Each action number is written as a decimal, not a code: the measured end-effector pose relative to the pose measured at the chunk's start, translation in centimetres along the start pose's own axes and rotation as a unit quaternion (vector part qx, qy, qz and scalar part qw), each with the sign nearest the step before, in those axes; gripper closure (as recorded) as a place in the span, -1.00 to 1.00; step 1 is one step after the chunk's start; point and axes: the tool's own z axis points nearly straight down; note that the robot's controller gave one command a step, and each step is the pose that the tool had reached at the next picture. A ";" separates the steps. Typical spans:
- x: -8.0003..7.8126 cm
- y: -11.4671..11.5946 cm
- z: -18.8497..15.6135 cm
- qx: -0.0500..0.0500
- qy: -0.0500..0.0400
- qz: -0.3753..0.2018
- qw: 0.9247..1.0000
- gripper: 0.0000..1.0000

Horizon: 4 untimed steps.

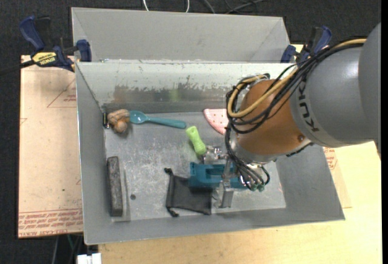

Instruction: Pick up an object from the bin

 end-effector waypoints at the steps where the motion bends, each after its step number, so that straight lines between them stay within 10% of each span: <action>1: -3.5 3.4 2.0 0.001 -0.001 -0.275 0.962 1.00; 3: -3.4 3.1 -3.4 0.000 0.000 -0.272 0.962 1.00; 4: -4.1 3.2 -4.6 0.002 -0.007 -0.353 0.935 1.00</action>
Offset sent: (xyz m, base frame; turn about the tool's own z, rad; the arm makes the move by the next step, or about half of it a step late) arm 0.0000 0.0000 0.0000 0.0000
